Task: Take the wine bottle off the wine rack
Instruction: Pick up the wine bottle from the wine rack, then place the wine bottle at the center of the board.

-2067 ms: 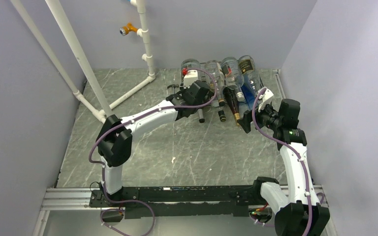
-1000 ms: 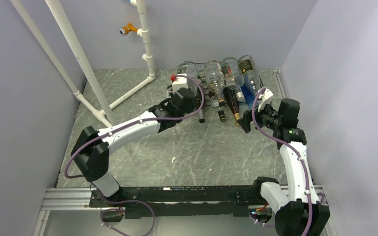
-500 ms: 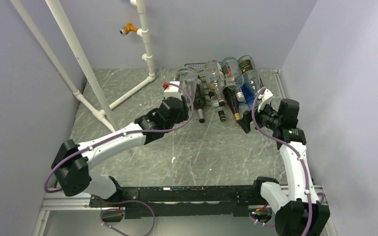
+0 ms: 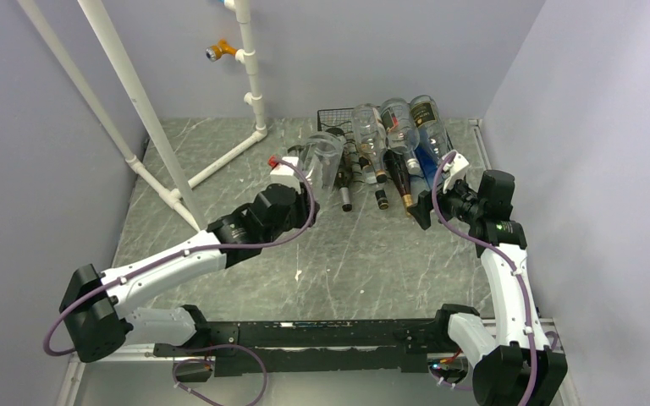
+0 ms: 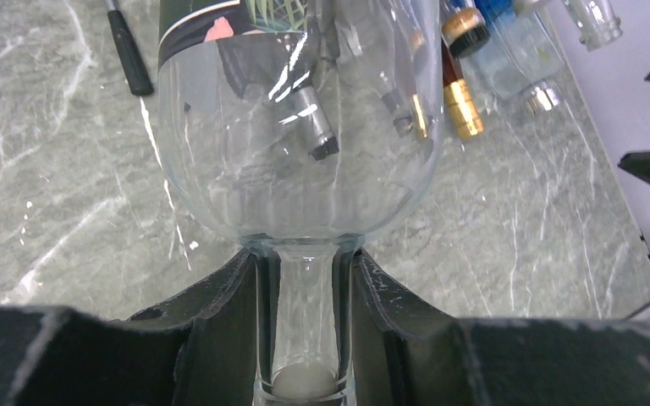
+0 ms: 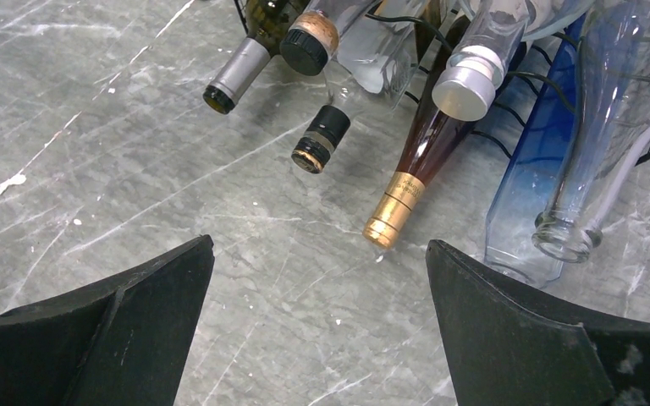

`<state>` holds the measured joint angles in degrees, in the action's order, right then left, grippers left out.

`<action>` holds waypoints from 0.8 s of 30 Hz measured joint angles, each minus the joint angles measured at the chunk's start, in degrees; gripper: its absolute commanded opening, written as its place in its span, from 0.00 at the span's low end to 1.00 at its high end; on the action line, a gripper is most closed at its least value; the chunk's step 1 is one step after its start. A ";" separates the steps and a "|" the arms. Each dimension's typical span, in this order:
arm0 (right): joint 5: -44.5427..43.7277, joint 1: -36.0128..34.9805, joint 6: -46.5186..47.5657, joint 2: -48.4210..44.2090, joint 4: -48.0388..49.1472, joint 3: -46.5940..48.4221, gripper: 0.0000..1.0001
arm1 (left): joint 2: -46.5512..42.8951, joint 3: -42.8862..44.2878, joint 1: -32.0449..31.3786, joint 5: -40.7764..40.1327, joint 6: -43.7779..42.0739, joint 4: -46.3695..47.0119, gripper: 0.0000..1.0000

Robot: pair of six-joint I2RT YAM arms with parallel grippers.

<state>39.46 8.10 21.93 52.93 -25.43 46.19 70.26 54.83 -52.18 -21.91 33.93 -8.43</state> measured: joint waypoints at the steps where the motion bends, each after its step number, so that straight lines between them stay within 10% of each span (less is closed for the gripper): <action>1: 0.02 0.00 0.13 0.00 0.00 -0.02 1.00 | -0.79 -0.70 -0.17 0.55 0.13 -0.11 0.00; 24: 13.73 0.11 13.90 -0.15 -8.26 -0.31 1.00 | -11.30 -10.12 -2.19 12.57 4.76 -8.66 0.00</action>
<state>53.19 8.21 35.83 52.77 -33.69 45.89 58.96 44.71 -54.37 -9.34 38.70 -17.08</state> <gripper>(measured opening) 0.994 0.405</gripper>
